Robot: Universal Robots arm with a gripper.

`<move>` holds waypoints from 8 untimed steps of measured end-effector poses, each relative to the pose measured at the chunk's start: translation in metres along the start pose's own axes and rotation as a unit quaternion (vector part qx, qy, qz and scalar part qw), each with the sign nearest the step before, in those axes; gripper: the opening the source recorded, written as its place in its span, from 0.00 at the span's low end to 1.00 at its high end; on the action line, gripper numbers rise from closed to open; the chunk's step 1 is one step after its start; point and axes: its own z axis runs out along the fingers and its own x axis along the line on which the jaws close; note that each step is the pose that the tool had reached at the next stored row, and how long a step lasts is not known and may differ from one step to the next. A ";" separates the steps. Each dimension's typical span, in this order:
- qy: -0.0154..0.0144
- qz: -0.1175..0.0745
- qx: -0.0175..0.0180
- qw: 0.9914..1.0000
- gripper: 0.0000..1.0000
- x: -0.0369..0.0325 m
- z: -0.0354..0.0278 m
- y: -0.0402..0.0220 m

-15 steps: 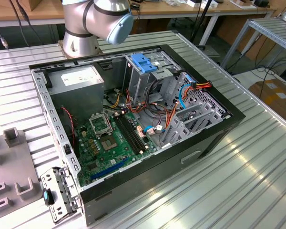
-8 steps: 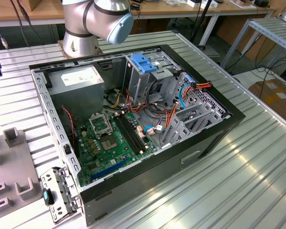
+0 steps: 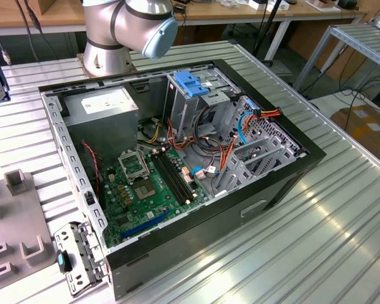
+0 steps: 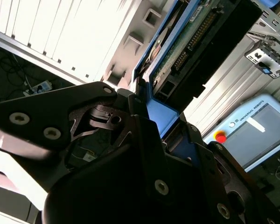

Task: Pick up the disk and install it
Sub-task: 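Pick up the disk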

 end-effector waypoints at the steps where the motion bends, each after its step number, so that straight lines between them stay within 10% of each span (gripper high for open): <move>1: 0.000 0.000 0.000 1.000 0.37 0.0000 0.0002 -0.0010; 8: 0.000 0.000 0.000 1.000 0.37 0.0001 0.0018 -0.0104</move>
